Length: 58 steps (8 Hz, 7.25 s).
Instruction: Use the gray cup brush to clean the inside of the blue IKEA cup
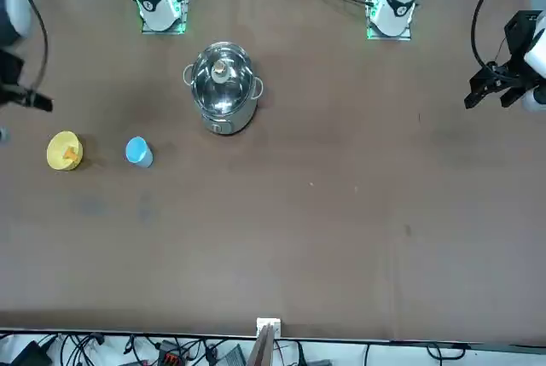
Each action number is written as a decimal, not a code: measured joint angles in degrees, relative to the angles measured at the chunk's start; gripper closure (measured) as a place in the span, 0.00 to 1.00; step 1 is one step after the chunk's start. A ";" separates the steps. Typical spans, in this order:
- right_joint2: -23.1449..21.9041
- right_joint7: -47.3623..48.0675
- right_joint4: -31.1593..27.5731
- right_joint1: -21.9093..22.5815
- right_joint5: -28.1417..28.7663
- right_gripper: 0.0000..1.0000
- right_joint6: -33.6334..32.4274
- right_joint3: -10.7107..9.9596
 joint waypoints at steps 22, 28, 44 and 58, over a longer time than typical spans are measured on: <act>34.26 37.40 6.11 2.60 -21.52 0.51 8.18 -0.09; 34.31 37.40 6.14 2.59 -22.43 0.65 7.45 -0.14; 34.69 37.21 7.16 2.67 -22.43 0.97 5.66 -0.08; 13.61 7.15 15.17 3.43 9.00 0.97 -6.62 5.03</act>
